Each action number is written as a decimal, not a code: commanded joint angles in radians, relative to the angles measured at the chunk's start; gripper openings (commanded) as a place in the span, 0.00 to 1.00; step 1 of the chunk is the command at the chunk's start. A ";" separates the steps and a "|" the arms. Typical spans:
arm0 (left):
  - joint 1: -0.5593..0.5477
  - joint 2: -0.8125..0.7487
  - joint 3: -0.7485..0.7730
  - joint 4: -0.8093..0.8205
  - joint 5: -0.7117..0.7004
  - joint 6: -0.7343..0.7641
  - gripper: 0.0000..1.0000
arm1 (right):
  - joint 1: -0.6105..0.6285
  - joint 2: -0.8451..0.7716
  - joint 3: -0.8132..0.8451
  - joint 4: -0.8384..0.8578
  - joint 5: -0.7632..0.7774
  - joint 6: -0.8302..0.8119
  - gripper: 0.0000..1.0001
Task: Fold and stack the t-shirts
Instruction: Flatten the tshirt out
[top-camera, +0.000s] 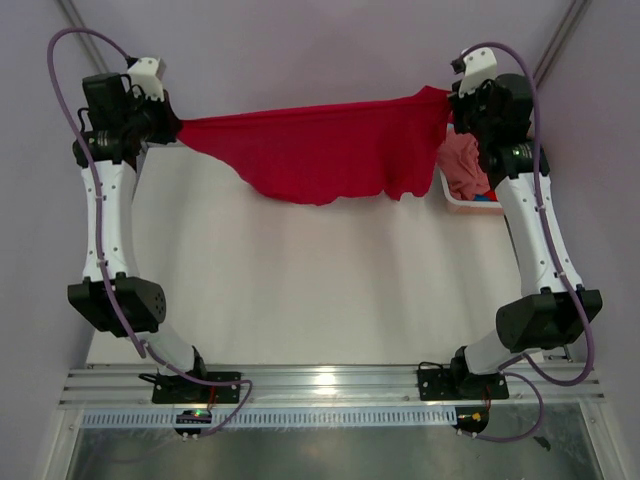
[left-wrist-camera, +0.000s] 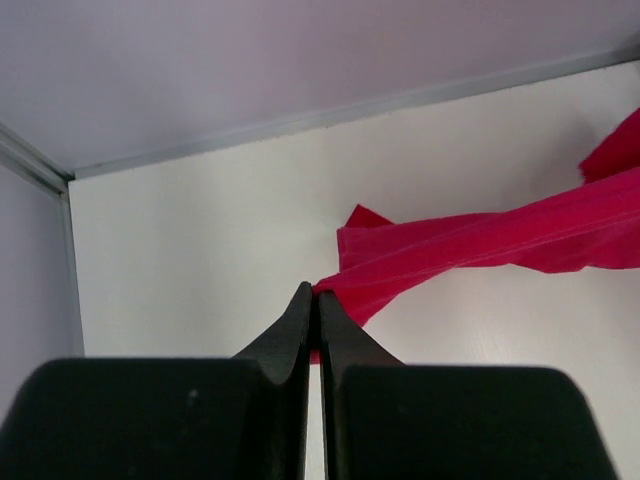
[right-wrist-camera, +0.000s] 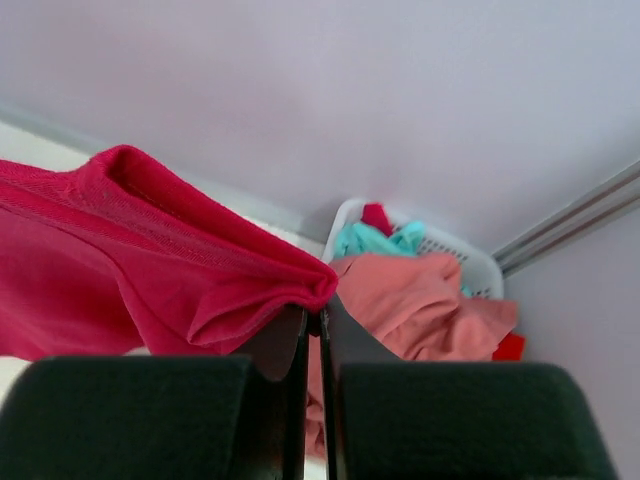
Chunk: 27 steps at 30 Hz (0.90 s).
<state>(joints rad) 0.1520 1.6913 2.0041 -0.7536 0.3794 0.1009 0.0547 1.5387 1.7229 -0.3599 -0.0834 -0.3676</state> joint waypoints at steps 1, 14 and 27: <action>0.077 0.002 0.058 -0.050 -0.128 0.003 0.00 | -0.076 0.006 0.099 -0.039 0.180 -0.042 0.03; 0.075 -0.117 0.012 -0.038 -0.160 0.022 0.00 | -0.076 -0.150 -0.028 -0.014 0.148 -0.050 0.03; 0.077 0.030 0.117 -0.062 -0.114 -0.059 0.00 | -0.076 0.002 0.130 -0.086 0.119 -0.007 0.03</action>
<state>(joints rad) 0.1596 1.6581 2.0521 -0.8215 0.4034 0.0444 0.0418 1.4723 1.7603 -0.4591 -0.1066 -0.3630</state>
